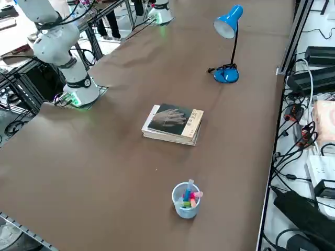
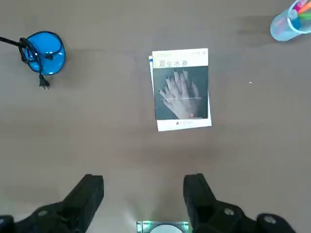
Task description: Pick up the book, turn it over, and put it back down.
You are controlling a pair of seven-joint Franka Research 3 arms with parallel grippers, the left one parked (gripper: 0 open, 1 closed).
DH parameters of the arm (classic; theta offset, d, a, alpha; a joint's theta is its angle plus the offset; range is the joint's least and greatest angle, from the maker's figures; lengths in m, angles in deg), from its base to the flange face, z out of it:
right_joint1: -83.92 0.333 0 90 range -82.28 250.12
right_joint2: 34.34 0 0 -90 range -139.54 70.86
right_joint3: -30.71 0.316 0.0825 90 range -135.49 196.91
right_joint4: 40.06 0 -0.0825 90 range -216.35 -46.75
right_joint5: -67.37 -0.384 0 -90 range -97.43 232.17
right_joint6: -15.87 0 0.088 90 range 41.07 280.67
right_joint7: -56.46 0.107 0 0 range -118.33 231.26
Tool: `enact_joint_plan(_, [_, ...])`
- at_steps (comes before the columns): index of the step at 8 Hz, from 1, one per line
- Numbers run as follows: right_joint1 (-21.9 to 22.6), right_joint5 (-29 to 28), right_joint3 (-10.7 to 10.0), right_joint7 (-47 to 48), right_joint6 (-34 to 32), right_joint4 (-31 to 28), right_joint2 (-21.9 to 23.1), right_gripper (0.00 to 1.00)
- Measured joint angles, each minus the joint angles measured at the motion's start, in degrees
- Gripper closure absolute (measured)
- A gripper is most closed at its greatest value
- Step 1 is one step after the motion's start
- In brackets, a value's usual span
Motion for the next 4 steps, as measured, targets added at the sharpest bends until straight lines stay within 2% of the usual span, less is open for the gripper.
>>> enact_joint_plan(1, [-1.6, 0.0, 2.4, 0.3, 0.9, -0.9, 0.2, 0.0])
enact_joint_plan(2, [-2.8, 0.0, 4.0, 0.3, 3.3, -2.5, 0.5, 0.0])
enact_joint_plan(4, [-4.2, 0.0, 5.5, 0.3, 6.7, -5.8, 1.1, 0.0])
